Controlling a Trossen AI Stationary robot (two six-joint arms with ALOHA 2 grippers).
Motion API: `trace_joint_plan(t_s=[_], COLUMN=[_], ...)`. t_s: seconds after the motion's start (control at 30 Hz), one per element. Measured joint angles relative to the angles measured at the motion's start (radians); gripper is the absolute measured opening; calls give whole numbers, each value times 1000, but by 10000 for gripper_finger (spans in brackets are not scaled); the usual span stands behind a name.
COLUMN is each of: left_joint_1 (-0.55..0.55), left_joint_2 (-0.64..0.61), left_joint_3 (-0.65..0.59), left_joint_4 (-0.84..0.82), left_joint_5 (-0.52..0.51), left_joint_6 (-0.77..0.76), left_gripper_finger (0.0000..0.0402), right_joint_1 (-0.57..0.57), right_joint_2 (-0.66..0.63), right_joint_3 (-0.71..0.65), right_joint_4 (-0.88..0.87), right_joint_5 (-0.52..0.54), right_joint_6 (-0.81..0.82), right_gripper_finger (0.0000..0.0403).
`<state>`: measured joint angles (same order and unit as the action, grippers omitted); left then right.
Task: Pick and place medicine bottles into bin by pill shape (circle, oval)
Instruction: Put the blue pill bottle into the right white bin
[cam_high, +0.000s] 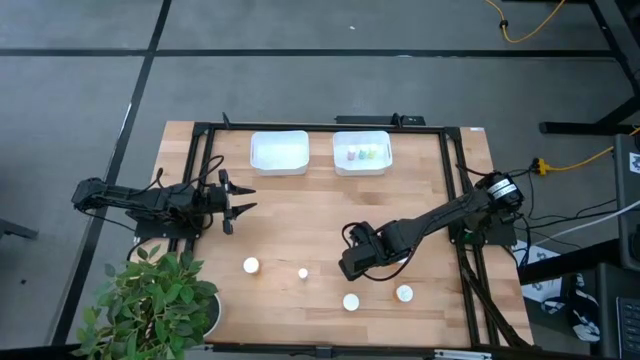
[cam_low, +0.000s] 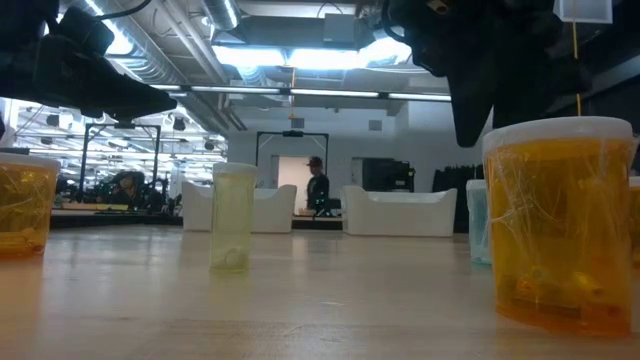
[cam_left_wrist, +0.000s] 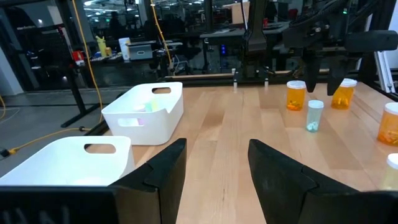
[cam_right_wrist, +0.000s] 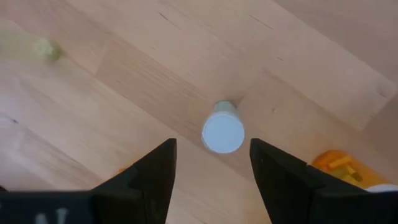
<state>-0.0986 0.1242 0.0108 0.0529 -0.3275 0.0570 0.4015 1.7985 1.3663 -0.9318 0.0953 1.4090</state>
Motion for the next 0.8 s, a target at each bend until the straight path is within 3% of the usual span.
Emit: trace_joint_plan(t_s=[0.8], left_joint_1=[0], left_joint_2=[0], left_joint_3=[0], left_joint_4=[0], left_joint_5=[0], left_joint_6=[34], left_gripper_finger=[166], right_joint_1=[-13], right_joint_2=[111], right_joint_3=[1], right_joint_4=[-2], right_joint_5=[-11], right_joint_6=[-3], right_gripper_finger=[206])
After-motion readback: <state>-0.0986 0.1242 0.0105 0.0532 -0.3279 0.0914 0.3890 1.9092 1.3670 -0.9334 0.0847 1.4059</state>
